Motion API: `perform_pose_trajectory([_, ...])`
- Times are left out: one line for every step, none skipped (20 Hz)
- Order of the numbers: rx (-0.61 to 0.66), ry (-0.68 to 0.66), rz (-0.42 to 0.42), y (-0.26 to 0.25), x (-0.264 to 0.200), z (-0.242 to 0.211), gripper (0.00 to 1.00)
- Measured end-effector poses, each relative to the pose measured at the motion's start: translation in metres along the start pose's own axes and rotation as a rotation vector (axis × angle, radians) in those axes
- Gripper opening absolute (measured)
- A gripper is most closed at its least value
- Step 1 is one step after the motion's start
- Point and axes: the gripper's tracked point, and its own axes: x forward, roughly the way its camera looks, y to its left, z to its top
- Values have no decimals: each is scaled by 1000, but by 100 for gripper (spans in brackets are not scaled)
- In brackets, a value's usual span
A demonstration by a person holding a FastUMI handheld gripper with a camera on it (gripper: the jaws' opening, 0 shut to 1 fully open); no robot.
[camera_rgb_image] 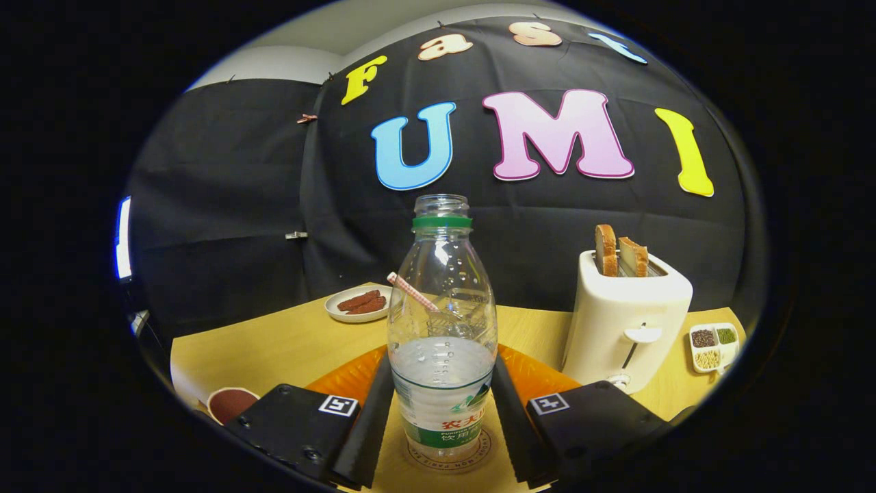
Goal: Take the bottle from table, then pour the juice into the cup, finally place the bottle on the coaster
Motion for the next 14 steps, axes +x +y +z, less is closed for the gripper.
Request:
perform_pose_trajectory([-1,3,4,-1,0,-2,76])
perform_pose_trajectory([2,6,15,0,1,-5,76])
perform_pose_trajectory([-3,13,17,0,1,-9,76])
perform_pose_trajectory([-6,18,22,0,1,-11,76])
perform_pose_trajectory([-4,24,24,1,1,-14,76])
perform_pose_trajectory([-3,22,25,1,1,-14,77])
perform_pose_trajectory([-7,20,22,0,0,-13,77])
perform_pose_trajectory([-8,24,18,0,0,-14,78])
perform_pose_trajectory([-3,34,17,1,0,-17,78])
perform_pose_trajectory([1,45,21,3,-2,-19,79])
perform_pose_trajectory([5,51,31,5,-3,-21,84])
perform_pose_trajectory([2,51,32,5,-3,-22,94])
perform_pose_trajectory([0,47,34,5,-8,-21,97])
perform_pose_trajectory([-1,46,31,8,-12,-20,98])
